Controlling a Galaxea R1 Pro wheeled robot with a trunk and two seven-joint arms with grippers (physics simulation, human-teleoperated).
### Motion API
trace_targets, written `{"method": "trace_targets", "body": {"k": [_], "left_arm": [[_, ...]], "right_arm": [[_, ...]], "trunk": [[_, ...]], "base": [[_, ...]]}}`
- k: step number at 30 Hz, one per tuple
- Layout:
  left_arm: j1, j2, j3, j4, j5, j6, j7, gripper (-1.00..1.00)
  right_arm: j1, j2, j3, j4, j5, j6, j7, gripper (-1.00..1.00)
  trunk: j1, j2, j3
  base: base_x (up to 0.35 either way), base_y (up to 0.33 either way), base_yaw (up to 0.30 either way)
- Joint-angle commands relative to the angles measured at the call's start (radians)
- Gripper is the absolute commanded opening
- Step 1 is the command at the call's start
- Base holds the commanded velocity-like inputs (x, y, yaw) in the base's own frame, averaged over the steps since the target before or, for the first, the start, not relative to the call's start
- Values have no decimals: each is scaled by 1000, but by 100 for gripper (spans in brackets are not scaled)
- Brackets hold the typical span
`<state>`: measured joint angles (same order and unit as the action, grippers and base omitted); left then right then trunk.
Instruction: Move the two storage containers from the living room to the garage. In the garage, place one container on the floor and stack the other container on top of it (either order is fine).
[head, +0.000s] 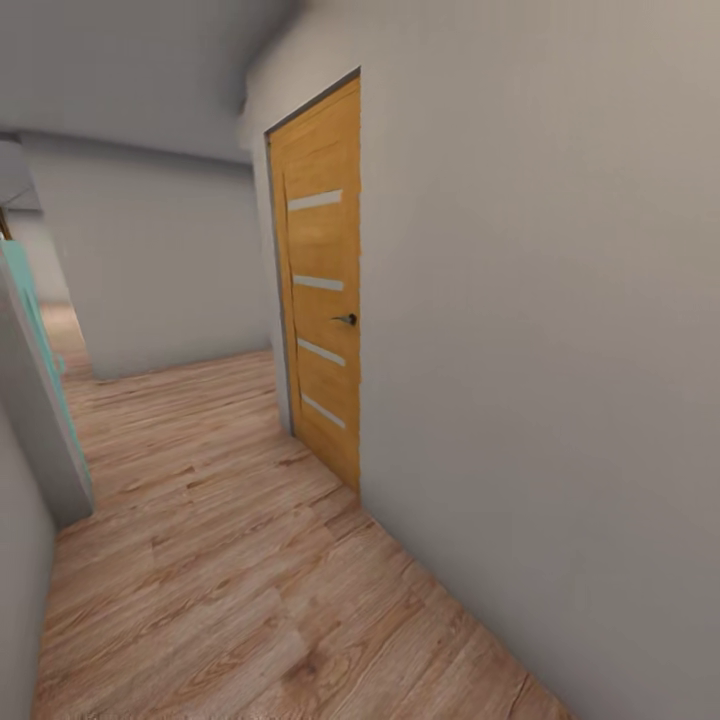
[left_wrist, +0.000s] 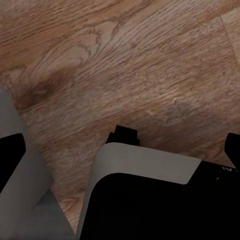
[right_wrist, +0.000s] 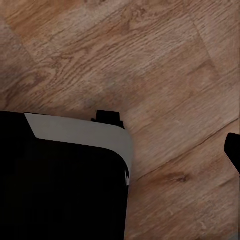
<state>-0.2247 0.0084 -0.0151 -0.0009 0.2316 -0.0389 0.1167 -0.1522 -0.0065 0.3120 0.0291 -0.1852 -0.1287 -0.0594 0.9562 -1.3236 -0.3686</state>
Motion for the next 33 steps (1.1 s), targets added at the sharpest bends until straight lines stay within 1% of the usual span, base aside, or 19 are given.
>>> {"method": "trace_targets", "body": {"k": [1,22,33], "left_arm": [[-1,0,-2,1,7,-3,1,100],[-1,1,-2,1,9,-4,0,100],[-1,4,-2,1,11,-3,0,100]], "right_arm": [[-1,0,9,3,-10,-6,0,100],[-1,0,9,3,-13,-6,0,100],[-1,0,9,3,-12,-6,0,100]], "trunk": [[0,-1,-1],[0,-1,-1],[0,-1,-1]], "base": [[0,0,280],[10,0,287],[275,0,292]]}}
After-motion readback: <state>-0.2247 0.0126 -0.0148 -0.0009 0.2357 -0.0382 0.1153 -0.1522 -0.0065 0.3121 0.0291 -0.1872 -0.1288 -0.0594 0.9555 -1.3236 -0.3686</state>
